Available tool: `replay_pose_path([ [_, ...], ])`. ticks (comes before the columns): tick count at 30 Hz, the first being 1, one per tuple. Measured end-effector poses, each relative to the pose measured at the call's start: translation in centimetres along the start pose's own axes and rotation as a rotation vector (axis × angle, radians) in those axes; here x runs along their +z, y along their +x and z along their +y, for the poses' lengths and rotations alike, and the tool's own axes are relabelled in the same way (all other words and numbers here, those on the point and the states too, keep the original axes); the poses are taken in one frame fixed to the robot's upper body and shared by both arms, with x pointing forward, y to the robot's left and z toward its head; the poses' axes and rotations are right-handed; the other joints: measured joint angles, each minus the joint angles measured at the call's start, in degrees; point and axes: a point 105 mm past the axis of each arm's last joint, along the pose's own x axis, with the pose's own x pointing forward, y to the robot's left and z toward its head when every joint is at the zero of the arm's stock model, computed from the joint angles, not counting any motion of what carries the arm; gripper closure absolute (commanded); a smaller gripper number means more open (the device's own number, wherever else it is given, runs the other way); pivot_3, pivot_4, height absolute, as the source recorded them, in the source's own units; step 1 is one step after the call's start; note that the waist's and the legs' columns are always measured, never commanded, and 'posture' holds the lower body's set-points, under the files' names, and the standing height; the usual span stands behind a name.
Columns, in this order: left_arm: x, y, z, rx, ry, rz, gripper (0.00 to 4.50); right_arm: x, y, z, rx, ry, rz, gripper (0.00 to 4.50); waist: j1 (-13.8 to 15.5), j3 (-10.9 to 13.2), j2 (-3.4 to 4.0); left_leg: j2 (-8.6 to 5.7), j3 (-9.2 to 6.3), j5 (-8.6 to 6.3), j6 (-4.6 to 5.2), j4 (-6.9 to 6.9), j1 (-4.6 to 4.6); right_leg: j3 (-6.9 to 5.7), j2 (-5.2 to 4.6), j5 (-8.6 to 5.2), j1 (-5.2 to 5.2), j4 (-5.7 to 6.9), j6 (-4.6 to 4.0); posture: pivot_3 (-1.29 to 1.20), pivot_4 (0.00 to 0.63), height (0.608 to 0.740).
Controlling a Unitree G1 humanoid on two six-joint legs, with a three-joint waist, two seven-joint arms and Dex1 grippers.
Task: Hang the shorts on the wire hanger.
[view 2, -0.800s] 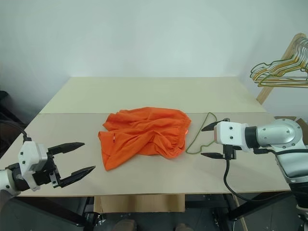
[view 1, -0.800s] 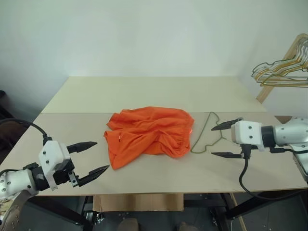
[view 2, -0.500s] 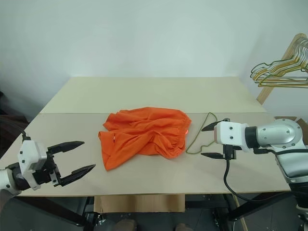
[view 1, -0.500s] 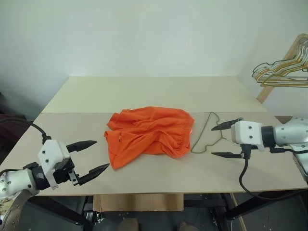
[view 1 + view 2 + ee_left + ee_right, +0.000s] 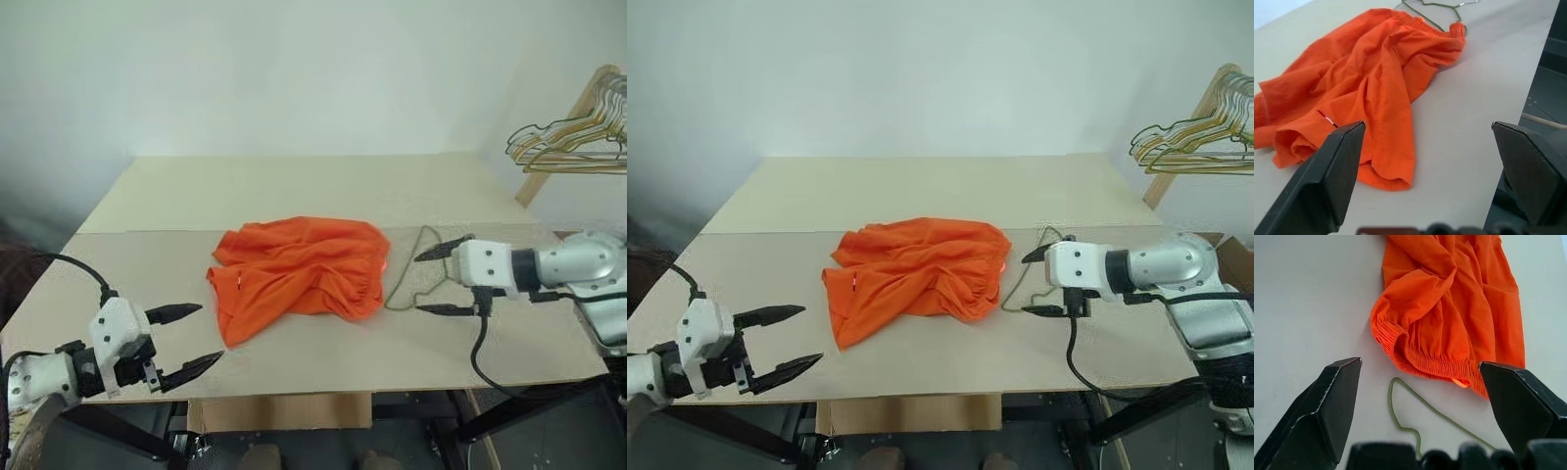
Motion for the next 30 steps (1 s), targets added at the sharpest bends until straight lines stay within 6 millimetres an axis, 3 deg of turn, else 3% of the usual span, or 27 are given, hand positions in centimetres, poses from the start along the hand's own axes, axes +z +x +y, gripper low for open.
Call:
replay_pose_path([
  [4, -0.8, 0.3, 0.4, -0.026, 0.009, 0.051, 0.0, 1.1, 2.7, -0.3, 0.048, -0.001, -0.001, 0.06, -1.0, 0.0, 0.01, 0.01, 0.0, 0.0, 0.0, -0.01, -0.01, 0.0, 0.01, 0.01, -0.05, 0.04, -0.01, 0.11, 0.0, 0.74],
  [10, -1.0, 0.5, 0.5, -0.047, 0.028, 0.063, 0.0, 0.8, 6.8, 1.5, 0.09, -0.228, 0.066, 0.06, -1.3, 0.0, -0.03, -0.03, 0.05, 0.0, -0.01, -0.06, -0.23, 0.01, -0.05, 0.0, -0.28, 0.04, 0.01, 0.11, 0.0, 0.74],
  [15, -1.2, 0.5, 0.3, -0.061, 0.023, 0.07, 0.0, 0.2, 9.0, 1.6, 0.082, -0.342, 0.099, 0.06, -1.4, 0.0, -0.02, -0.03, 0.06, 0.01, -0.02, -0.05, -0.24, 0.02, -0.03, 0.01, -0.37, 0.13, -0.01, 0.11, 0.0, 0.74],
  [19, -1.4, 0.8, 0.0, -0.075, 0.016, 0.074, 0.0, 0.2, 9.6, 0.9, 0.088, -0.384, 0.103, 0.06, -1.4, 0.0, -0.02, -0.02, 0.06, 0.01, -0.02, -0.05, -0.22, 0.03, -0.02, 0.02, -0.34, 0.13, -0.02, 0.12, 0.0, 0.74],
  [22, -1.7, 1.0, -0.4, -0.089, 0.006, 0.08, 0.0, 0.3, 10.0, 1.0, 0.101, -0.386, 0.083, 0.63, -1.4, 0.0, -0.03, -0.02, 0.05, 0.01, -0.02, -0.06, -0.23, 0.03, -0.02, 0.02, -0.33, 0.13, -0.02, 0.12, 0.0, 0.74],
  [30, -3.1, 1.3, -1.9, -0.112, -0.039, 0.112, 0.0, -0.6, 11.0, 2.0, 0.156, -0.388, 0.085, 3.47, -1.3, 0.0, -0.03, -0.02, 0.05, 0.01, -0.02, -0.06, -0.16, 0.04, -0.02, 0.02, -0.29, 0.17, -0.03, 0.14, 0.0, 0.74],
])
